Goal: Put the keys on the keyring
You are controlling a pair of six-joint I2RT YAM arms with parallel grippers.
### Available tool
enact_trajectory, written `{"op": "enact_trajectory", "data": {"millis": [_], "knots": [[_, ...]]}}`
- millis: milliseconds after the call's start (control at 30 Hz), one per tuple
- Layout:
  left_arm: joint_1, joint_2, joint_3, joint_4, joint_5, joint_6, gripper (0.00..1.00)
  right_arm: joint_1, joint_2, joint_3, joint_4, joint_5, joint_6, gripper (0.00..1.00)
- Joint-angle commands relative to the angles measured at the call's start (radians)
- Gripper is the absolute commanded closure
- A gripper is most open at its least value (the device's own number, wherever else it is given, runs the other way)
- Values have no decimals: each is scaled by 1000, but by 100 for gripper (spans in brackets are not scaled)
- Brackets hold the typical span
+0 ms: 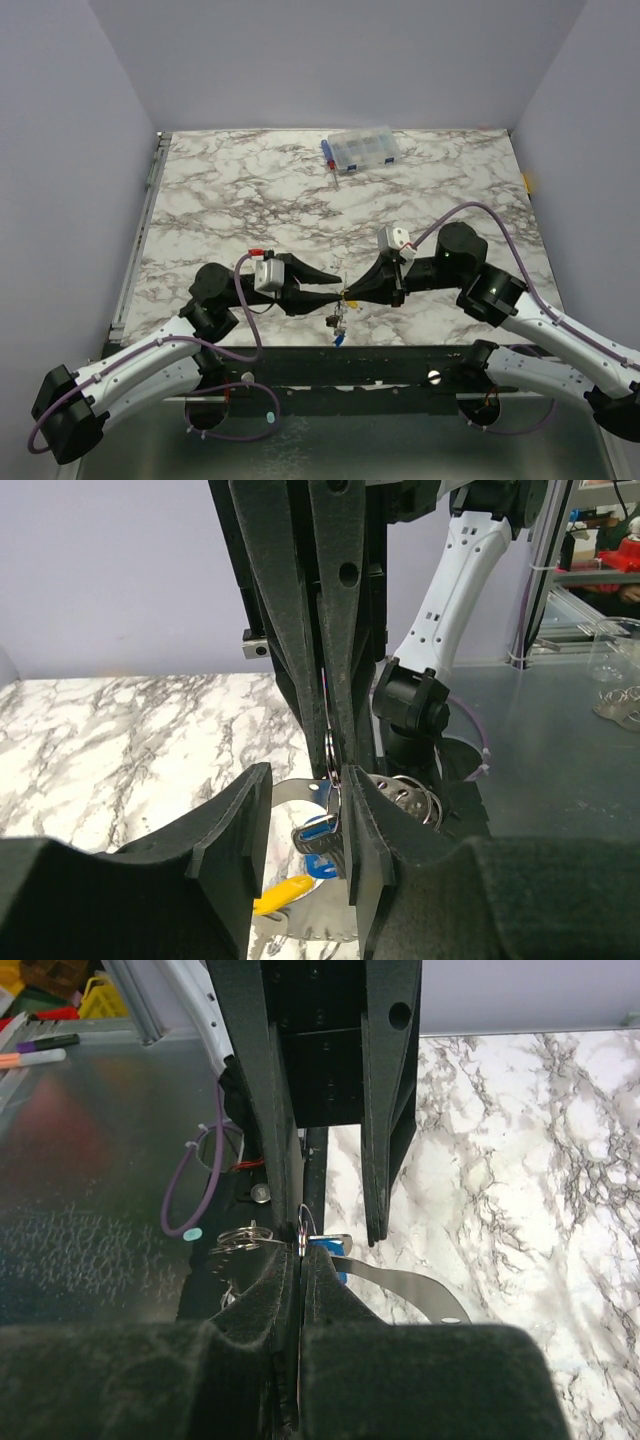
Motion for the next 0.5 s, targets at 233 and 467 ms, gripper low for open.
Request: {"op": "enact_trajectory", "data": {"millis": [233, 467], "knots": [[4, 33, 12, 11, 42, -31, 83, -3, 20, 49, 58, -91, 10, 100], [4, 42, 23, 12, 15, -55, 100, -1, 28, 21, 132, -127, 43, 98]]}}
